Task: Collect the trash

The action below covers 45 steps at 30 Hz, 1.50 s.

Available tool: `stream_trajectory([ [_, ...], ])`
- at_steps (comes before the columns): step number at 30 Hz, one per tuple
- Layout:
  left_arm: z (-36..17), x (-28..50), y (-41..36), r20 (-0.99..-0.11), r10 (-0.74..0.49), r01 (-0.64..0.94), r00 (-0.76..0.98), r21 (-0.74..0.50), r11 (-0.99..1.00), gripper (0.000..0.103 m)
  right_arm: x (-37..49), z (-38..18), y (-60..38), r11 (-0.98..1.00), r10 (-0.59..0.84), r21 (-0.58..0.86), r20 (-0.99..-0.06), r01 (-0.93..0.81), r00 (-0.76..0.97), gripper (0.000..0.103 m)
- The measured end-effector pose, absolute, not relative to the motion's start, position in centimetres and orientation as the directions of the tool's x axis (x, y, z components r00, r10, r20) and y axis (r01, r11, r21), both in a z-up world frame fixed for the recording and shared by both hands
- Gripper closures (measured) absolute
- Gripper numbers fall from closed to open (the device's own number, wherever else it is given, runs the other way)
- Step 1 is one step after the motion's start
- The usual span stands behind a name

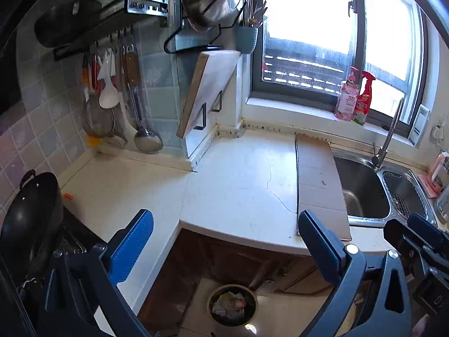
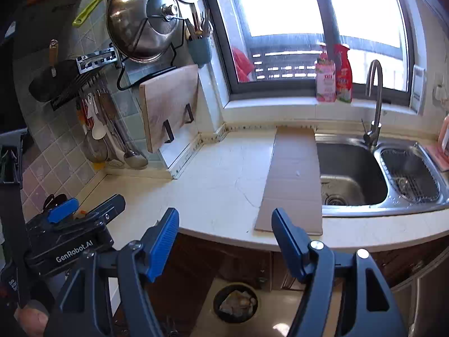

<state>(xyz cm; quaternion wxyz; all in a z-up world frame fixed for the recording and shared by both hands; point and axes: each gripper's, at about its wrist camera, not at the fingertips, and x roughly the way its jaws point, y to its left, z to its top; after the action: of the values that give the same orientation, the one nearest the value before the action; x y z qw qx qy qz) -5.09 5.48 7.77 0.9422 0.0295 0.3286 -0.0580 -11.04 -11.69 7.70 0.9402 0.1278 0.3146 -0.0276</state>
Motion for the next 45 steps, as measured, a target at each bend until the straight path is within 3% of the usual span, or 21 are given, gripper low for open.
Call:
stream_trajectory([
  [30, 6.2, -5.6, 3.8, -0.654, -0.023, 0.093, 0.756, 0.072, 0.993, 0.001, -9.8, 6.5, -11.7, 0.973, 0.002, 0.177, -0.647, 0.148, 0.762, 0.034],
  [37, 6.1, -5.9, 3.9, -0.657, -0.003, 0.073, 0.754, 0.08, 0.994, 0.001, -9.8, 6.4, -11.8, 0.974, 0.003, 0.175, -0.651, 0.146, 0.759, 0.027],
  [45, 5.8, -6.1, 3.8, -0.668, 0.013, 0.066, 0.744, 0.093, 0.994, 0.001, -10.0, 5.9, -12.0, 0.971, 0.002, 0.18, -0.661, 0.156, 0.75, 0.026],
])
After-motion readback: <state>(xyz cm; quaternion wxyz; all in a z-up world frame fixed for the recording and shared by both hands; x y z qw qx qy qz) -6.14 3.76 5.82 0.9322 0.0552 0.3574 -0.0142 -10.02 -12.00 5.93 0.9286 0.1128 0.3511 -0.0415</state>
